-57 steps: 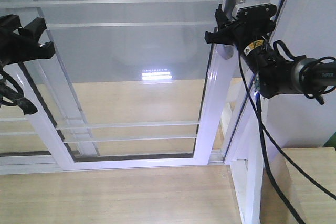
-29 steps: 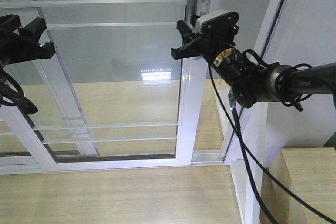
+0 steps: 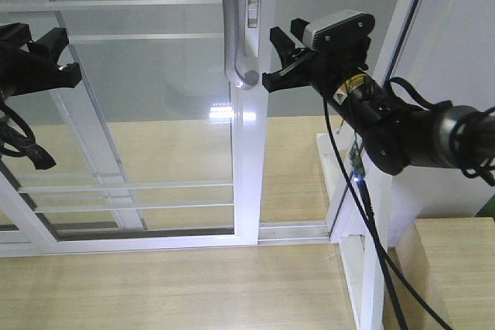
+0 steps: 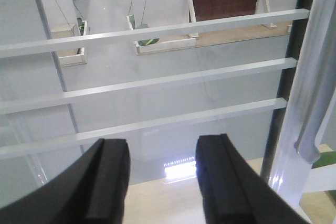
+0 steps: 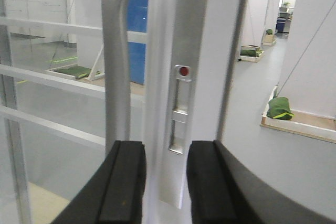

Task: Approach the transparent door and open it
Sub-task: 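Close the right gripper on the handle and slide the door toward the left gripper, then release the handle with the right gripper and move the left gripper to it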

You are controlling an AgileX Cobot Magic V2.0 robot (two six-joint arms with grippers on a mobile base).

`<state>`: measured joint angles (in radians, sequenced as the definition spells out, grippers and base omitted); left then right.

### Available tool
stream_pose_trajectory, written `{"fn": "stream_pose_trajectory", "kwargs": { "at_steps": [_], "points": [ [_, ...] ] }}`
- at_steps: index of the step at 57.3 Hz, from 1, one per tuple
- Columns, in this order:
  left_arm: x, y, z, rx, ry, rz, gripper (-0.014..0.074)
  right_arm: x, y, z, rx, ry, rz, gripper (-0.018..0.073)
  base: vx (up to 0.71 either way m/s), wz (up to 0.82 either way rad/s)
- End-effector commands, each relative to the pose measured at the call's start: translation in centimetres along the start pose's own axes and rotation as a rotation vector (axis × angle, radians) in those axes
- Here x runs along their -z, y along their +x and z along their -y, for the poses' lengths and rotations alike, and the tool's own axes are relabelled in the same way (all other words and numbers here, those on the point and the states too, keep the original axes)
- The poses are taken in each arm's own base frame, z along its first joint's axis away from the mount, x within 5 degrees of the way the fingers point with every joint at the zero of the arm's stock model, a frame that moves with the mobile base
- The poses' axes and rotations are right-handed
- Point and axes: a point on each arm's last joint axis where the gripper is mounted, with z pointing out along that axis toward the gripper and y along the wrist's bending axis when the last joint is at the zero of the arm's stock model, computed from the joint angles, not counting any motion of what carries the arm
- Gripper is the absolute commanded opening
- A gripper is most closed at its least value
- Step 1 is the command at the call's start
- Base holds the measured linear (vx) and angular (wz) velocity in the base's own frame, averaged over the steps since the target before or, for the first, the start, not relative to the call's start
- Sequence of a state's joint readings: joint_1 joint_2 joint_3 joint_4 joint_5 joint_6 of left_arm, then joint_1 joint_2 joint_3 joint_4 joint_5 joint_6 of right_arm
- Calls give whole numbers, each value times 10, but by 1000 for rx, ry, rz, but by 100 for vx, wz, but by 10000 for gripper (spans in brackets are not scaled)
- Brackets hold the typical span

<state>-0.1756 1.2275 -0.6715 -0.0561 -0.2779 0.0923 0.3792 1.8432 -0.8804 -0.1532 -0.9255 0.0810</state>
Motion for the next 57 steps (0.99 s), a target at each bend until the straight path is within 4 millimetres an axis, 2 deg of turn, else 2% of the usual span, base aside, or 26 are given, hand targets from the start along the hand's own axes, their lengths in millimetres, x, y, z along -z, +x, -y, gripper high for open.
{"fn": "stream_pose_trajectory", "kwargs": {
  "at_steps": [1,13,24,33,43,52,57],
  "points": [
    [3,-22,0,11,-3,109,433,23,-39,5,33,48,151,295,0,0],
    [0,-20,7,-7,24,114,433,74,-46,13,97,189,124,295,0,0],
    [-20,-7,36,-44,121,141,433,106,-44,16,135,278,92,295,0,0],
    [-42,7,57,-43,172,224,434,114,-40,19,109,324,87,295,0,0],
    [-64,31,69,-30,188,226,434,114,-42,20,113,326,111,295,0,0],
    [-92,36,75,25,195,212,434,114,-43,20,115,328,121,295,0,0],
    [-106,32,78,29,196,230,434,114,-43,20,115,329,122,295,0,0]
  ]
}}
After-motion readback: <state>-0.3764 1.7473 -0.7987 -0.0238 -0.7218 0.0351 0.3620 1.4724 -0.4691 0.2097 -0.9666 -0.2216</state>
